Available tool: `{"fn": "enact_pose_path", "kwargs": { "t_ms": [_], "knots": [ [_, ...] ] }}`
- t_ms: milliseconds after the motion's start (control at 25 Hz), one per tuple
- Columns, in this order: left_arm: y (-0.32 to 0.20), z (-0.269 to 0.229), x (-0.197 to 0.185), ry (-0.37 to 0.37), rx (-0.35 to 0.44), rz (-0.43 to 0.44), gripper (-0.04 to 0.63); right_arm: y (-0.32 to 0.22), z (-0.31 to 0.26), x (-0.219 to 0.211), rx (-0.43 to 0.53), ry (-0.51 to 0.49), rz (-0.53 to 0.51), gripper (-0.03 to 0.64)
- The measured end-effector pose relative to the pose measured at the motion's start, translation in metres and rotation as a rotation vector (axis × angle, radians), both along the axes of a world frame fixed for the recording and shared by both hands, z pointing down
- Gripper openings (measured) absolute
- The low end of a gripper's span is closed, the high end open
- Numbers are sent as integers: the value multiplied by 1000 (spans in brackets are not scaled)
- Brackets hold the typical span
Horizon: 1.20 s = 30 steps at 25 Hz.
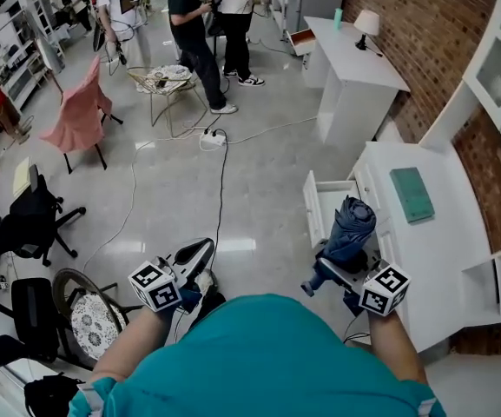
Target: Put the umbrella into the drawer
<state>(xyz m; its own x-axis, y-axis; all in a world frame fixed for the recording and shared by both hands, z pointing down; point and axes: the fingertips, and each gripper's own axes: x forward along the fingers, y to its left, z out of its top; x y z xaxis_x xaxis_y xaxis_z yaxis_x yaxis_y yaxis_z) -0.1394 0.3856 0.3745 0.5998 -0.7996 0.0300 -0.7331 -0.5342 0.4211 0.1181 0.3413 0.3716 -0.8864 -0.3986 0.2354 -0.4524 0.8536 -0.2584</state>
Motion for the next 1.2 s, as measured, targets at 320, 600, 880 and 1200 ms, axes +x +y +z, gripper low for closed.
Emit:
{"fn": "enact_pose_path", "kwargs": {
  "t_ms": [320, 600, 880, 1200],
  "knots": [
    [-86, 9, -131, -13, -17, 23, 14, -88, -5, -145, 1, -33, -13, 261],
    [-148, 3, -224, -23, -17, 38, 14, -156, -15, -247, -9, -45, -28, 261],
    [-192, 6, -279, -27, -23, 29, 14, -207, -13, -299, -15, -18, -22, 261],
    [-243, 12, -277, -29, -35, -18, 14, -263, -4, -293, -36, -6, -59, 261]
  ]
}}
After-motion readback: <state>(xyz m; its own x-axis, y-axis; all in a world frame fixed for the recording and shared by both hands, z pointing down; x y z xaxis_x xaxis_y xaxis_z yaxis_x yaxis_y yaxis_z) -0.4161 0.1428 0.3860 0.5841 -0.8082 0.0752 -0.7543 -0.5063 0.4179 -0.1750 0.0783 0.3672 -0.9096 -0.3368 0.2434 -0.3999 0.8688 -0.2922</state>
